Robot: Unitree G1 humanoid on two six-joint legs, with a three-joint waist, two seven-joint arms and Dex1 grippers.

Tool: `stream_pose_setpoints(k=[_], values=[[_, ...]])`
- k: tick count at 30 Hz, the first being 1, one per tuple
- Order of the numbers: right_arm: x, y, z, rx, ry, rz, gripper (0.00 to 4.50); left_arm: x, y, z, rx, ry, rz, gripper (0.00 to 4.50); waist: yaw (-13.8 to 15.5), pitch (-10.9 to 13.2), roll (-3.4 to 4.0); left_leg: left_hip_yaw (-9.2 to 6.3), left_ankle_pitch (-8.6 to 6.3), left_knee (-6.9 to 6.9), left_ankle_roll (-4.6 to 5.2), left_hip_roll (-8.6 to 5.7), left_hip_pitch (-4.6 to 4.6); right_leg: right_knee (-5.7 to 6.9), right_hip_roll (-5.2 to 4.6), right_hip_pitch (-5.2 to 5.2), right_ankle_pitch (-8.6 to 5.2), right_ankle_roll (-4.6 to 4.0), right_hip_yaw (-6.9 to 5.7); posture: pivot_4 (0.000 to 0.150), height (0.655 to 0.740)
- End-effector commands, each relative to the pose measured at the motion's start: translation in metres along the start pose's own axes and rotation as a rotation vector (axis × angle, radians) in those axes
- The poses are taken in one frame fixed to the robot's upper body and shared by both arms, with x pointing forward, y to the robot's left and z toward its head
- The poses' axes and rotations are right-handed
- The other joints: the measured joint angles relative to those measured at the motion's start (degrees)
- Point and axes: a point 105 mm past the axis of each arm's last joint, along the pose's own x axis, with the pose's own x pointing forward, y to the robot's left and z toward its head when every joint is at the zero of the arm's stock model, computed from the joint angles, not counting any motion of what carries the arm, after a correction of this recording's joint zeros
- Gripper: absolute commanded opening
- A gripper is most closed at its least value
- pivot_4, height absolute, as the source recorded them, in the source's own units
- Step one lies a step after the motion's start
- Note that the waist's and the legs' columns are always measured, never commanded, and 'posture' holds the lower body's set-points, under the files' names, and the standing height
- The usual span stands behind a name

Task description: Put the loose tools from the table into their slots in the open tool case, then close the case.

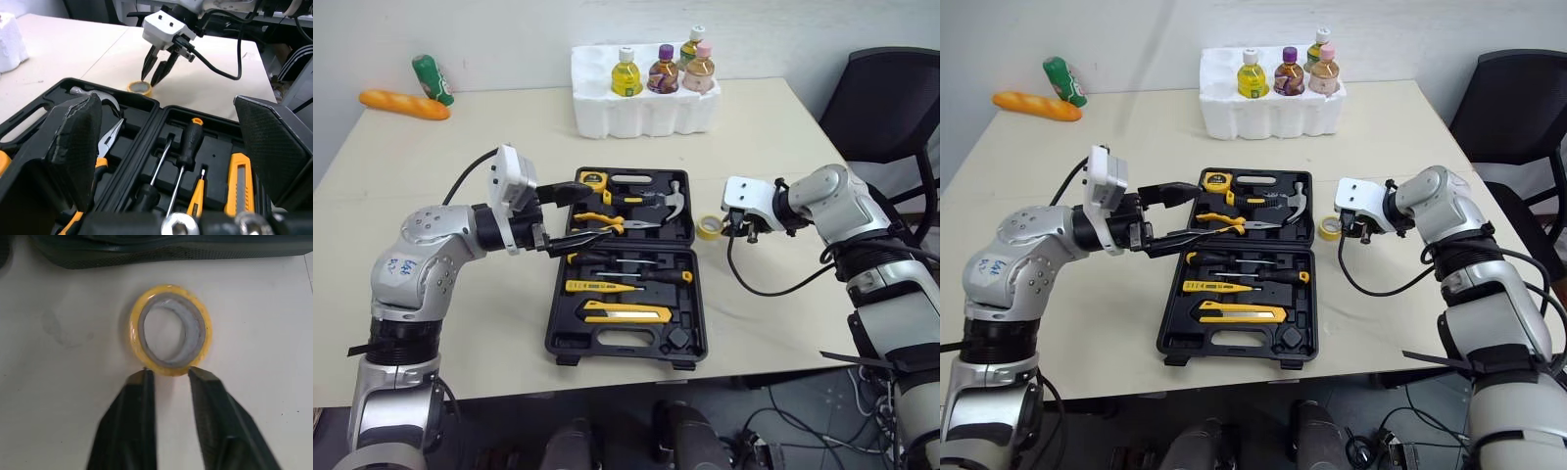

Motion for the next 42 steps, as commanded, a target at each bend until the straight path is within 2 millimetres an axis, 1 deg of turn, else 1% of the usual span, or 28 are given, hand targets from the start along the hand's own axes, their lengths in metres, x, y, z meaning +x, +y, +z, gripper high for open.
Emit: stream_pose_setpoints(k=[1,4,5,6,7,8,9,10,12,14,17,23,24,26,30,31,33,35,37,38,40,42], values=[[-0.006,-0.007,0.0,-0.009,0.004,-0.03,1.28,0.001,-0.004,0.011,0.063,-0.014,-0.017,4.5,0.0,0.0,0.0,0.0,0.0,0.0,0.0,-0.01,0.0,0.01,-0.01,0.0,0.0,0.0,0.0,0.15,0.7367],[-0.011,-0.009,-0.001,-0.026,0.009,-0.033,1.28,0.002,-0.003,0.01,0.067,-0.011,-0.022,4.5,0.0,0.0,0.01,0.0,0.0,0.0,0.0,-0.01,-0.01,0.01,-0.01,0.0,0.0,0.0,0.0,0.15,0.7367],[-0.014,-0.009,0.001,-0.026,0.0,-0.024,1.5,0.002,-0.003,0.01,0.067,-0.011,-0.024,4.5,0.0,0.0,0.01,0.0,0.0,0.0,0.0,-0.01,-0.01,0.0,0.0,0.0,0.0,0.0,0.0,0.15,0.7367],[-0.017,-0.009,0.009,-0.025,-0.032,-0.02,1.76,0.002,-0.003,0.01,0.068,-0.009,-0.025,4.5,0.0,0.0,0.01,0.0,0.0,0.0,0.0,-0.01,-0.01,0.0,0.0,0.0,0.0,0.0,0.0,0.15,0.7367],[-0.02,-0.01,0.015,-0.024,-0.061,-0.021,1.91,0.002,-0.003,0.01,0.068,-0.008,-0.027,4.5,0.0,0.0,0.01,0.0,0.0,0.0,0.0,-0.01,-0.01,0.0,0.0,0.0,0.0,0.0,0.0,0.15,0.7367],[-0.022,-0.011,0.023,-0.019,-0.095,-0.022,2.34,0.002,-0.002,0.01,0.069,-0.006,-0.029,4.5,0.0,0.0,0.01,0.0,0.0,0.0,0.0,-0.01,-0.02,0.0,0.0,0.0,0.0,0.0,0.0,0.15,0.7367],[-0.023,-0.01,0.03,-0.015,-0.122,-0.016,2.92,0.002,-0.002,0.01,0.07,-0.004,-0.032,4.5,0.0,0.0,0.02,0.0,0.0,0.0,0.0,-0.01,-0.02,0.0,0.0,0.0,0.0,0.0,0.0,0.15,0.7367],[-0.022,-0.008,0.035,-0.009,-0.139,-0.004,3.12,0.002,-0.002,0.009,0.07,-0.002,-0.034,4.5,-0.1,0.0,0.02,0.0,0.0,0.0,0.0,0.0,-0.02,0.0,0.01,0.0,0.0,0.0,0.0,0.15,0.7367],[-0.018,0.001,0.038,-0.025,-0.133,0.033,3.12,0.004,-0.002,0.008,0.074,0.001,-0.041,4.5,0.0,0.0,0.02,0.0,0.01,0.0,-0.01,0.04,0.0,0.01,0.02,0.0,0.0,0.0,0.0,0.15,0.7367],[-0.013,0.006,0.034,-0.05,-0.1,0.047,3.12,0.005,-0.002,0.008,0.078,0.004,-0.044,4.5,0.1,0.0,0.02,-0.02,0.01,0.0,-0.02,0.04,0.0,0.01,0.02,0.0,-0.01,-0.01,-0.01,0.15,0.7367],[-0.005,0.004,0.023,-0.061,-0.048,0.015,3.12,0.005,-0.002,0.008,0.082,0.003,-0.048,4.5,0.2,0.0,0.02,-0.02,0.01,0.0,-0.01,-0.03,-0.01,0.02,-0.01,0.0,-0.01,-0.01,-0.01,0.15,0.7367],[0.01,0.009,0.021,-0.044,-0.04,0.043,3.12,0.005,-0.001,0.008,0.088,0.002,-0.042,4.5,0.0,0.0,0.02,-0.03,0.01,0.0,-0.01,-0.04,-0.02,0.02,0.0,0.0,0.0,-0.01,-0.01,0.15,0.7367],[0.012,0.01,0.018,-0.043,-0.029,0.048,2.89,0.005,-0.001,0.008,0.088,0.001,-0.041,4.5,0.0,0.0,0.02,-0.03,0.01,0.0,-0.01,-0.04,-0.02,0.02,0.0,0.0,0.0,-0.01,-0.02,0.15,0.7367],[0.015,0.012,0.015,-0.044,-0.016,0.06,2.22,0.005,-0.002,0.008,0.088,0.001,-0.039,4.5,-0.1,0.0,0.02,-0.02,0.02,0.0,-0.02,-0.02,0.0,0.03,0.01,0.0,0.0,-0.01,0.0,0.15,0.7367],[0.015,0.011,0.014,-0.055,-0.011,0.048,0.2,0.004,-0.004,0.008,0.087,0.0,-0.037,4.5,-0.1,0.0,0.02,-0.02,0.02,0.0,-0.03,-0.02,0.01,0.04,0.01,0.0,-0.01,-0.01,0.0,0.15,0.7367],[0.014,0.01,0.013,-0.056,-0.013,0.043,0.06,0.004,-0.004,0.008,0.087,-0.001,-0.036,4.5,-0.1,0.0,0.02,-0.02,0.02,0.01,-0.03,-0.03,0.01,0.04,0.0,0.01,-0.01,-0.01,0.0,0.15,0.7367],[0.011,0.009,0.009,-0.062,-0.011,0.03,0.06,0.004,-0.005,0.008,0.084,-0.003,-0.034,4.5,0.0,0.0,0.02,-0.03,0.02,0.01,-0.03,-0.03,0.02,0.05,-0.01,0.01,0.0,-0.01,0.0,0.15,0.7367],[0.002,0.01,0.006,-0.064,-0.029,0.025,0.06,0.004,-0.009,0.005,0.078,0.005,-0.047,4.5,0.0,0.0,0.02,-0.03,0.02,0.0,-0.03,-0.03,0.01,0.04,-0.01,0.01,-0.01,-0.01,0.0,0.15,0.7367],[-0.01,0.017,0.012,-0.058,-0.085,0.052,0.06,0.002,-0.015,0.003,0.071,0.02,-0.07,4.5,0.3,0.0,0.02,-0.07,0.02,0.0,-0.03,-0.03,-0.03,0.03,-0.02,0.01,-0.01,-0.01,-0.03,0.15,0.7367],[-0.02,0.027,0.019,-0.055,-0.135,0.084,0.06,-0.001,-0.017,0.0,0.063,0.033,-0.084,4.5,0.4,0.0,0.02,-0.12,0.02,0.0,-0.03,-0.03,-0.05,0.02,-0.02,0.01,-0.01,-0.01,-0.04,0.15,0.7367],[-0.039,0.059,0.038,-0.036,-0.244,0.179,0.06,-0.006,-0.02,-0.004,0.05,0.068,-0.118,4.5,0.6,0.0,0.03,-0.18,0.02,0.0,-0.02,-0.04,-0.1,-0.02,-0.03,0.01,-0.01,-0.01,-0.08,0.15,0.7367],[-0.05,0.081,0.049,-0.021,-0.289,0.236,0.06,-0.008,-0.023,-0.005,0.043,0.089,-0.15,4.5,0.5,0.0,0.03,-0.26,0.01,0.01,-0.03,0.0,-0.13,-0.06,-0.01,0.01,-0.01,-0.01,-0.17,0.15,0.7367]])
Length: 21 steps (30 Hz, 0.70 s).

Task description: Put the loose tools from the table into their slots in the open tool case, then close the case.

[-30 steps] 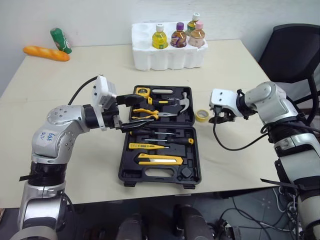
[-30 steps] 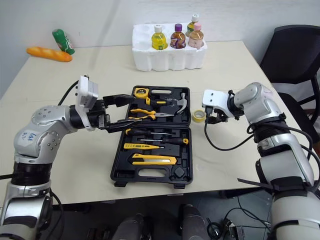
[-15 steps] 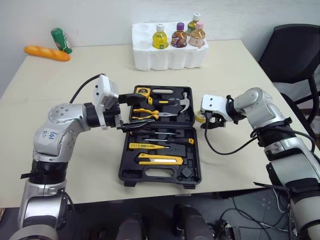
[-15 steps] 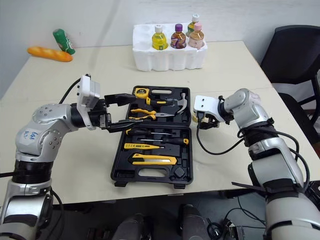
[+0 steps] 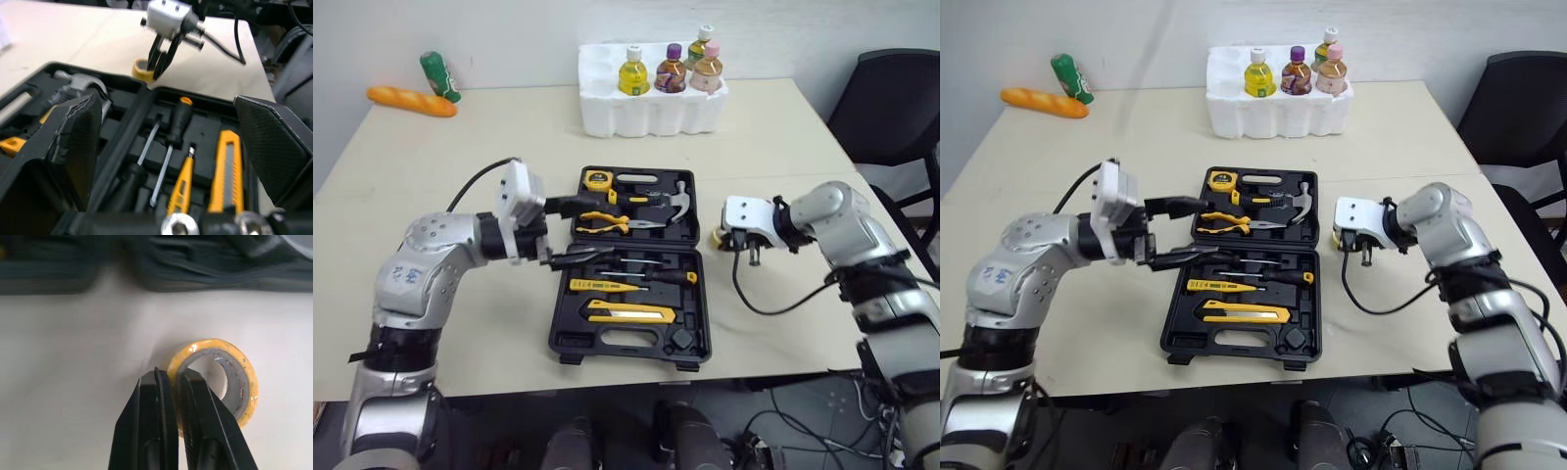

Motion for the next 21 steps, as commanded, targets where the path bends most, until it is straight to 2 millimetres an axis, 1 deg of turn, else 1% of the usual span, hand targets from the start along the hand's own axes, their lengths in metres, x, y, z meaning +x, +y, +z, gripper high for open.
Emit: stream_pose_setpoints(k=[1,2,4,7,10,11,13,21], values=[[-0.018,0.037,0.048,-0.036,-0.158,0.092,0.06,-0.003,-0.015,0.01,0.035,0.015,-0.116,4.5,-0.3,0.0,0.0,0.01,0.0,0.01,0.0,-0.03,0.01,0.05,0.0,0.0,0.0,0.0,0.02,0.15,0.7367],[-0.016,0.053,0.058,-0.029,-0.194,0.133,0.06,-0.006,-0.025,0.007,0.028,0.052,-0.192,4.5,-0.4,0.0,0.0,0.07,0.0,0.05,0.0,-0.04,0.06,0.1,-0.01,0.0,0.0,0.0,0.06,0.15,0.7367],[-0.014,0.077,0.07,-0.017,-0.236,0.187,0.06,-0.01,-0.038,0.0,0.019,0.117,-0.3,4.5,-0.5,0.0,0.0,0.06,-0.01,0.04,-0.06,0.05,0.14,0.12,0.02,0.01,-0.03,-0.06,0.07,0.15,0.7367],[-0.011,0.097,0.079,0.008,-0.258,0.222,0.06,-0.014,-0.048,-0.009,0.026,0.189,-0.385,4.5,-0.2,0.0,0.0,0.04,-0.04,0.04,-0.15,0.07,0.18,0.05,0.04,0.0,-0.11,-0.19,0.05,0.15,0.7367],[-0.003,0.116,0.081,0.046,-0.265,0.27,0.06,-0.014,-0.053,-0.013,0.036,0.221,-0.443,4.5,-0.1,0.0,-0.02,0.03,-0.04,0.04,-0.14,0.05,0.17,0.01,0.01,0.0,-0.12,-0.21,0.03,0.15,0.7367],[-0.001,0.12,0.08,0.051,-0.262,0.277,0.06,-0.014,-0.053,-0.013,0.037,0.223,-0.45,4.5,0.1,0.0,-0.02,0.02,-0.04,0.04,-0.13,0.02,0.15,0.0,0.0,0.0,-0.12,-0.21,0.02,0.15,0.7367],[0.006,0.127,0.073,0.063,-0.231,0.276,0.06,-0.011,-0.053,-0.012,0.04,0.219,-0.455,4.5,0.3,0.0,-0.02,0.02,-0.05,0.04,-0.09,-0.02,0.13,-0.03,-0.01,0.0,-0.11,-0.2,0.02,0.15,0.7367],[0.015,0.137,0.051,0.103,-0.157,0.262,0.06,-0.004,-0.051,-0.009,0.049,0.207,-0.458,4.5,1.1,0.0,-0.05,0.03,-0.03,0.04,0.01,-0.11,0.14,-0.04,0.05,0.0,-0.1,-0.18,0.02,0.15,0.7367]])
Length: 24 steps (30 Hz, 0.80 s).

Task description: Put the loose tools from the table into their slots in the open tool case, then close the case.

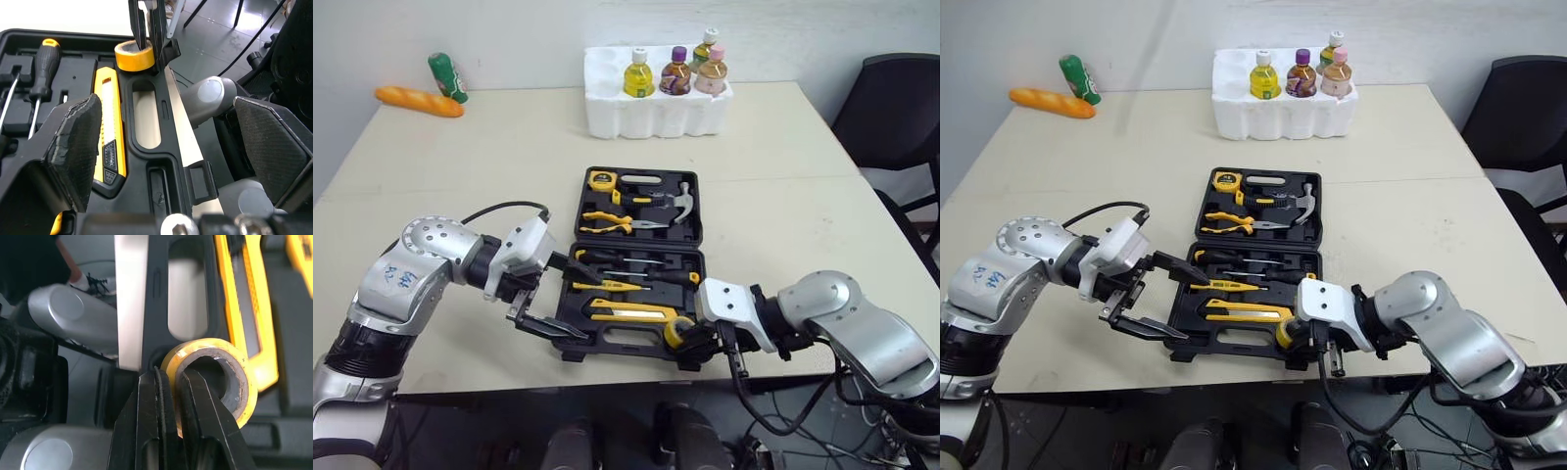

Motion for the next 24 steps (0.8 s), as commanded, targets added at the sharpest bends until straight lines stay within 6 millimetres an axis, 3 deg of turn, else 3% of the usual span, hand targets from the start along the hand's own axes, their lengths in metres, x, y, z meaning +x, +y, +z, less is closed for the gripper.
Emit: stream_pose_setpoints(k=[1,3,6,7,8,13,16,22,24], values=[[0.001,0.007,-0.002,-0.009,0.019,0.004,0.46,0.002,0.002,0.007,0.043,0.002,0.0,4.5,0.0,0.0,-0.02,0.0,0.0,0.0,0.0,0.0,0.01,0.0,0.0,0.0,0.0,0.0,0.0,0.15,0.7367],[-0.003,0.013,0.007,-0.003,-0.018,0.031,1.17,0.002,0.004,0.006,0.053,0.003,0.001,4.5,-0.1,0.0,-0.03,0.0,0.0,0.0,0.01,0.01,0.01,0.01,0.02,0.0,0.0,0.0,0.0,0.15,0.7367],[-0.016,0.019,0.02,0.002,-0.088,0.062,2.6,0.005,0.009,0.007,0.064,-0.013,0.006,4.5,0.1,0.0,-0.04,-0.03,0.0,0.0,0.0,0.04,-0.01,0.01,0.04,0.0,0.0,0.0,-0.03,0.15,0.7367],[-0.018,0.019,0.022,0.01,-0.102,0.064,3.27,0.005,0.01,0.007,0.067,-0.019,0.008,4.5,0.1,0.0,-0.04,-0.03,0.0,0.0,0.01,0.03,-0.01,0.0,0.06,0.0,0.0,0.0,-0.04,0.15,0.7367],[-0.019,0.018,0.022,0.024,-0.135,0.053,3.56,0.007,0.011,0.008,0.068,-0.028,0.012,4.5,0.1,0.0,-0.04,-0.03,0.01,0.0,0.02,0.02,0.0,0.0,0.07,0.02,0.0,0.0,-0.03,0.15,0.7367],[-0.018,-0.002,0.019,0.078,-0.326,-0.084,3.56,0.01,0.009,0.008,0.065,-0.05,-0.003,4.5,0.1,0.0,-0.24,-0.03,0.0,0.0,0.09,-0.01,-0.03,-0.06,0.04,0.04,0.03,0.05,-0.04,0.15,0.7367],[-0.011,-0.002,0.015,0.078,-0.411,-0.095,2.78,0.009,0.006,0.005,0.06,-0.031,-0.03,4.5,0.0,0.0,-0.24,0.01,0.0,-0.01,0.09,-0.03,0.0,-0.03,0.09,0.04,0.03,0.06,-0.01,0.15,0.7367],[0.008,-0.006,-0.007,0.085,-0.405,-0.13,0.02,0.004,0.003,0.0,0.067,0.005,-0.029,4.5,0.0,0.0,-0.24,0.02,0.01,0.0,0.09,-0.03,0.02,-0.03,0.14,0.04,0.04,0.07,0.0,0.15,0.7367],[0.016,-0.006,-0.022,0.084,-0.36,-0.142,0.02,0.002,0.004,0.0,0.068,0.01,-0.02,4.5,0.0,0.0,-0.24,0.02,0.01,0.0,0.09,-0.03,0.01,-0.02,0.14,0.04,0.04,0.07,0.01,0.15,0.7367]])
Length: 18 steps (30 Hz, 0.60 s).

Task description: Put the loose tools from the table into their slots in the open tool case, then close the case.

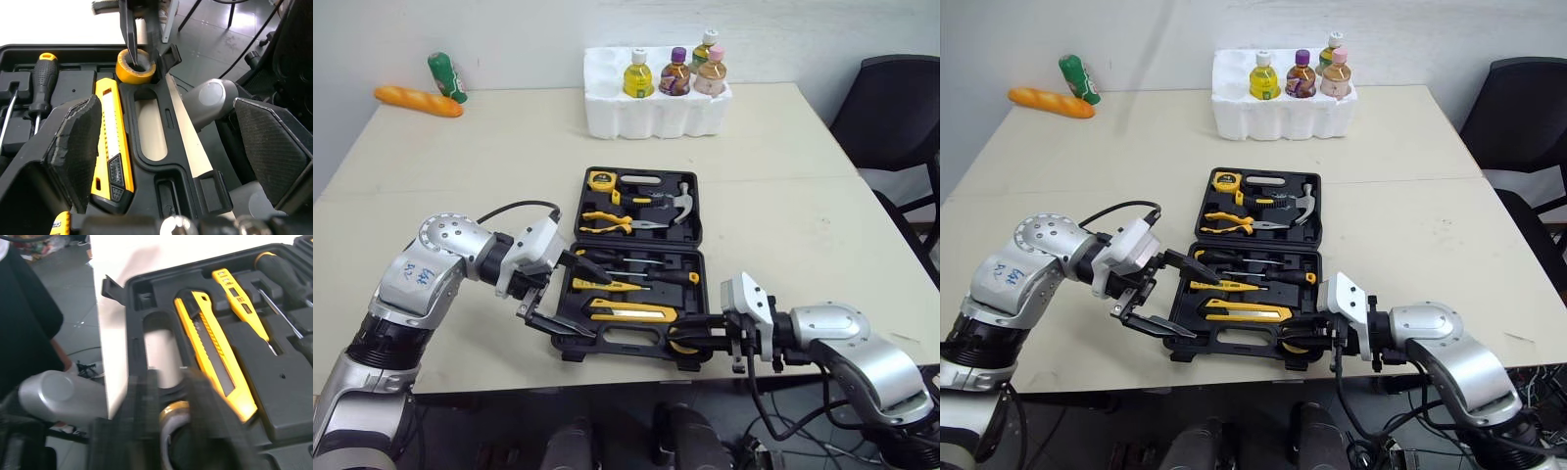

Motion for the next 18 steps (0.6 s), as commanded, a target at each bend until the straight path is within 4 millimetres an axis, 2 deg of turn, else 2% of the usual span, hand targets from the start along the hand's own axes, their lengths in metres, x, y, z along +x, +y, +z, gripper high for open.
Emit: stream_pose_setpoints(k=[1,5,8,11,16,18], values=[[0.002,-0.003,-0.027,-0.035,0.057,-0.03,0.02,-0.007,0.0,0.002,0.028,0.022,0.022,4.5,0.0,0.0,0.0,0.0,0.0,0.0,0.0,0.0,0.0,-0.01,0.0,0.0,0.0,0.0,0.0,0.15,0.7367],[0.007,0.0,-0.069,0.079,0.071,-0.072,0.02,-0.012,0.002,-0.002,0.032,0.036,0.047,4.5,-0.1,-0.1,-0.22,-0.01,0.01,0.0,-0.01,0.02,0.07,-0.02,0.02,0.07,0.0,0.0,-0.01,0.15,0.7367],[0.004,0.005,-0.081,0.237,0.028,-0.077,0.02,-0.014,0.003,-0.003,0.033,0.035,0.059,4.5,-0.2,-0.2,-0.26,-0.03,-0.01,-0.01,-0.05,0.12,0.47,-0.07,0.05,0.47,-0.01,-0.02,0.0,0.15,0.7367],[-0.001,0.011,-0.077,0.287,-0.006,-0.059,0.02,-0.015,0.004,-0.004,0.035,0.034,0.071,4.5,0.0,-0.2,-0.26,-0.06,-0.32,-0.11,-0.09,0.29,1.01,-0.23,-0.11,1.06,-0.07,-0.1,-0.02,0.15,0.7367],[-0.003,0.011,-0.061,0.235,-0.033,-0.052,0.02,-0.018,0.006,-0.005,0.028,0.028,0.102,4.5,0.4,-0.2,-0.27,-0.12,-0.37,-0.11,-0.1,0.3,0.9,-0.28,-0.15,1.01,-0.09,-0.14,-0.07,0.15,0.7367],[-0.002,0.008,-0.045,0.2,-0.066,-0.055,0.02,-0.019,0.009,-0.006,0.007,0.023,0.131,4.5,0.4,-0.2,-0.27,-0.11,-0.37,-0.1,-0.09,0.29,0.89,-0.3,-0.17,1.01,-0.09,-0.14,-0.06,0.15,0.7367]])
